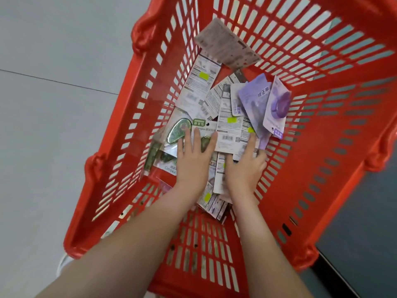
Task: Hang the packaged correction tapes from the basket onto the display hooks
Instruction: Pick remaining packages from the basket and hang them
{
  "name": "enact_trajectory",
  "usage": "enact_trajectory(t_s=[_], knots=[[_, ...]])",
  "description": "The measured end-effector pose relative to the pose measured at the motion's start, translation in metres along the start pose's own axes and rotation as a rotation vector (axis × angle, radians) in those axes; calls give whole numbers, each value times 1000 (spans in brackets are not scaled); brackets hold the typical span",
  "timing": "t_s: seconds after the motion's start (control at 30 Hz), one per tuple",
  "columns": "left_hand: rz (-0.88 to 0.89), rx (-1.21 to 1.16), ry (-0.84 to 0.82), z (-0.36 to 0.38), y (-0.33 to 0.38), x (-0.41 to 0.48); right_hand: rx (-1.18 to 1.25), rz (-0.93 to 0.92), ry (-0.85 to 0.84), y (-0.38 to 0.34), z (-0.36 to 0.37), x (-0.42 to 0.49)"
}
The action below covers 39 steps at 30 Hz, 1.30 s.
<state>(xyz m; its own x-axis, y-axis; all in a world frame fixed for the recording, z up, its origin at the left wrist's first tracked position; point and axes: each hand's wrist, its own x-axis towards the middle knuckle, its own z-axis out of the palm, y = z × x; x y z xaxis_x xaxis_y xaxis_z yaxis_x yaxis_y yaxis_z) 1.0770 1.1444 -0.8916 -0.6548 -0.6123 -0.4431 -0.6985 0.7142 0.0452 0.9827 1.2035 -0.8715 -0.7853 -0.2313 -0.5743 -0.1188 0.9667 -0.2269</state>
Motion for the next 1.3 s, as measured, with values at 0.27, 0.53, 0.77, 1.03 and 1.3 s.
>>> enact_trajectory(t_s=[0.27, 0.53, 0.77, 1.03, 1.3], knots=[[5, -96, -78, -21, 1, -11, 80, 70, -65, 12, -11, -34], [-421, -1120, -225, -66, 8, -6, 525, 69, -46, 10, -26, -61], [-621, -1658, -726, -94, -12, 4, 333, -393, -145, -7, -33, -101], [-711, -1319, -277, -69, -46, -14, 102, -189, -113, -31, -18, -26], [-804, -1666, -368, -56, -41, -10, 144, -35, -49, -56, -8, 2]])
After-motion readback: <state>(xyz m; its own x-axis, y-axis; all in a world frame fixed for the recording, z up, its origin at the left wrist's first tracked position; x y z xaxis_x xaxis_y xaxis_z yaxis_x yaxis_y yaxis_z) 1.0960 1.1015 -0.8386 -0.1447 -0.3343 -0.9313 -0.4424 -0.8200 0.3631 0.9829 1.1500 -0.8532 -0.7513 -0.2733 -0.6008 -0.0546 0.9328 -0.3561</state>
